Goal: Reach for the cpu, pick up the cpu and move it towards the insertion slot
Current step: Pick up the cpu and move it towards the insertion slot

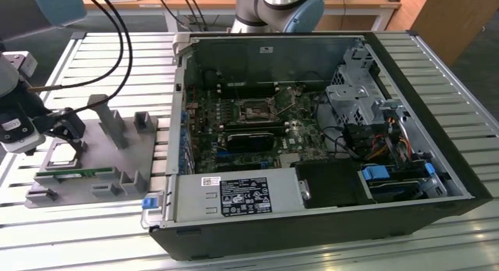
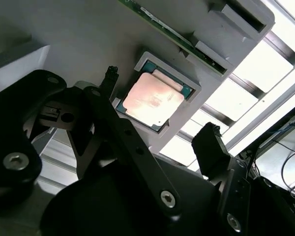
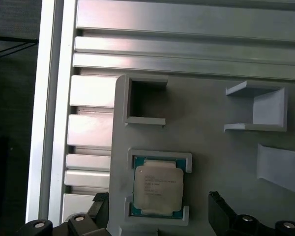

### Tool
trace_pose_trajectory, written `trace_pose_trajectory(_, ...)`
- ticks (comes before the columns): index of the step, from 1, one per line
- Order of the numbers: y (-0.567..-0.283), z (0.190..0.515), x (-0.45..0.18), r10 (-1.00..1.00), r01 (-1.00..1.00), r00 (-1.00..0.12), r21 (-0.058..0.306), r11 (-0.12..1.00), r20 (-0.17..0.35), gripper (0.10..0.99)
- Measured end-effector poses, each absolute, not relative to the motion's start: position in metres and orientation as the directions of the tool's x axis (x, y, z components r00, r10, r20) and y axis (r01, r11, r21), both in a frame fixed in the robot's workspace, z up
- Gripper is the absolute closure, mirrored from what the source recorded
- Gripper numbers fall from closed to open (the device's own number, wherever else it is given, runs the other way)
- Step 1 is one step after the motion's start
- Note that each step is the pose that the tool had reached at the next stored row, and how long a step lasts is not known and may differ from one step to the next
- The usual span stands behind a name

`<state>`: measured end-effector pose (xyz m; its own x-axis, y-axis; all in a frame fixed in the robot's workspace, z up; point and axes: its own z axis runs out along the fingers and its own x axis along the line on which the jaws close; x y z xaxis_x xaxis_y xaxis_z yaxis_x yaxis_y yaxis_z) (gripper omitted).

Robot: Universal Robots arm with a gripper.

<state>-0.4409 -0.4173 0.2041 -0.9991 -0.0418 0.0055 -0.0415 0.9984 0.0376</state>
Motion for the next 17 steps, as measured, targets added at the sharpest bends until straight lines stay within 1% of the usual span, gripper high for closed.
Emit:
trace_pose_trajectory(8, -0.417, 0.19, -0.441, -0.038, -0.037, -0.999, 0.037, 0.999, 0.005, 0.204)
trace_pose_trajectory(9, -0.416, 0.189, -0.442, -0.036, -0.036, -0.999, 0.037, 0.999, 0.003, 0.224)
trace_pose_trajectory(10, -0.416, 0.189, -0.442, -0.035, -0.035, -0.999, 0.037, 0.999, 0.003, 0.224)
trace_pose_trajectory(11, -0.415, 0.188, -0.442, -0.034, -0.034, -0.999, 0.037, 0.999, 0.003, 0.29)
trace_pose_trajectory(17, -0.411, 0.184, -0.442, -0.031, -0.031, -1.0, 0.037, 0.999, 0.003, 0.29)
